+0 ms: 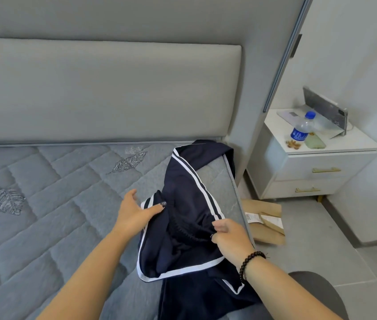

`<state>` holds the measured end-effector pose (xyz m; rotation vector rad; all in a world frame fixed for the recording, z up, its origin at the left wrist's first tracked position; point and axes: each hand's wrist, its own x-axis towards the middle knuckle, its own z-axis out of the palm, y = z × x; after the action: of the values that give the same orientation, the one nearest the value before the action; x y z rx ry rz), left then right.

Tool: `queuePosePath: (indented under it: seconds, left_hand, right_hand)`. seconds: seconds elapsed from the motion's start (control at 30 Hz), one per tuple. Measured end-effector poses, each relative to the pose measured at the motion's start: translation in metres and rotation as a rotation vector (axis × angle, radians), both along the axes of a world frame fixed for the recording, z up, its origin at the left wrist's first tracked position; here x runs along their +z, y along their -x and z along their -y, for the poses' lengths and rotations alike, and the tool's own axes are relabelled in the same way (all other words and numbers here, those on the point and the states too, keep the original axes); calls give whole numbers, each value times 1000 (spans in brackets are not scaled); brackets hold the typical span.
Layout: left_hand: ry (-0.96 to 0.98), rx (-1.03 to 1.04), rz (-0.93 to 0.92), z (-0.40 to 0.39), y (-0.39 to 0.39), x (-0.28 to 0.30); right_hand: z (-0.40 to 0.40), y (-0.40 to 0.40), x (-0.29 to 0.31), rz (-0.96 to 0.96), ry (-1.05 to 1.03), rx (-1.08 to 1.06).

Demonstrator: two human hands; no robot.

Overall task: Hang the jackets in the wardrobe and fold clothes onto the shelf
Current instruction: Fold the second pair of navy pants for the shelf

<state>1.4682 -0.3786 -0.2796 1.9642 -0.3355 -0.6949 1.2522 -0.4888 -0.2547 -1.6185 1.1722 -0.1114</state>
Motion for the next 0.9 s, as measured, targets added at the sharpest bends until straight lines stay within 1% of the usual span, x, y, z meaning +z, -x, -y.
queuePosePath:
  seconds: [0.03,0.13,0.17,0.2,0.27,0.33,0.37,0.47,0.5,0.6,0.67,0.73,0.8,0.9]
  left_hand:
    - [-62,-21,1,6,-5,2]
    - [-150,-77,-183,22,-15,11]
    - [-175,-114,-207,26,-14,14]
    - [-192,-131,-186,30,-12,17]
    - [-163,-87,-113,38,-5,24]
    - [-66,-85,-126,44,5,41]
    - [-1,-123,-146,47,10,50]
    - [79,-316,-109,55,34,77]
    - [93,-378,-72,60,44,87]
    - [192,-511,-4,79,79,120]
    - [302,-504,1,91,100,146]
    - [443,-454,-35,104,116,174]
    - [578,-445,-89,115,133,203]
    - [697,-467,-130,129,166,242]
  right_hand:
    - [-1,0,-1,9,16,15]
    - [0,1,-4,22,36,34]
    - [0,3,-5,16,49,46]
    - [-1,4,-8,-1,79,78]
    - [-3,8,-11,-69,207,202]
    - [-7,11,-18,-89,312,301]
    - [-8,10,-20,-82,339,319]
    - [-12,2,-20,-77,443,306]
    - [-12,-1,-18,-14,433,271]
    - [-5,-4,1,294,219,80]
    - [3,7,17,431,83,15]
    - [12,24,30,527,57,9]
    - [21,41,42,571,148,43]
    - [31,63,57,497,320,66]
